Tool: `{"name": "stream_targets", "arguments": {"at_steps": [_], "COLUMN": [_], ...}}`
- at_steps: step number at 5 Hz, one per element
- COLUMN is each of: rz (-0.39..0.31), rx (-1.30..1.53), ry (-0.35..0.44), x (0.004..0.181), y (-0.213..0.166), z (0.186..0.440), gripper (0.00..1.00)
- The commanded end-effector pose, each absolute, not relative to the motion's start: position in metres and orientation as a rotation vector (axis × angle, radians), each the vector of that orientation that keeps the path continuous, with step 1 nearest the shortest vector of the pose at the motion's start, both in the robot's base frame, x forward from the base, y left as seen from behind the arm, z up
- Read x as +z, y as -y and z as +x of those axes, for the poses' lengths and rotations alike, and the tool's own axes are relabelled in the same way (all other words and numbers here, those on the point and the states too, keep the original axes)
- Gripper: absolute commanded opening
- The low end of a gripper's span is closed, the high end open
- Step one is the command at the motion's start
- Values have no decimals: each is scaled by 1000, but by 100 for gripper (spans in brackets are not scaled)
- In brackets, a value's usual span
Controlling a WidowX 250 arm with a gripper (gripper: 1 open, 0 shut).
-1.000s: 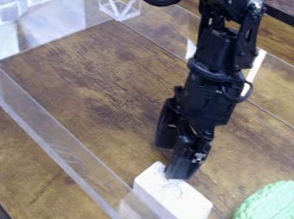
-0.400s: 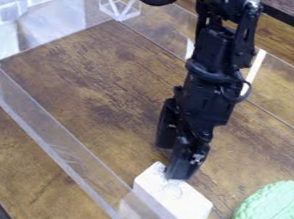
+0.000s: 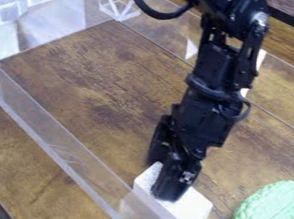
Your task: Remove the white object from inside the blue tray and put it on the table
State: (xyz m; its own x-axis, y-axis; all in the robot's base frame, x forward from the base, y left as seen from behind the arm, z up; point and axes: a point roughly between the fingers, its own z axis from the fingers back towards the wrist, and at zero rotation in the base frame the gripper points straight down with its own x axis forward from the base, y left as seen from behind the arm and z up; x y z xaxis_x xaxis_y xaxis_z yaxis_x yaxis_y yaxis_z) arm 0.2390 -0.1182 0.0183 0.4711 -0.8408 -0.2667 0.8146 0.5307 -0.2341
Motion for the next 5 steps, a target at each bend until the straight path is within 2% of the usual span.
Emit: {"name": "stream_targets", "arguments": {"at_steps": [1, 5], "rz": [-73, -108], "rx": [-1085, -1056], "ry": [-456, -481], "x": [3, 14], "y": [130, 133], "z": [237, 255], "gripper": [100, 100]}}
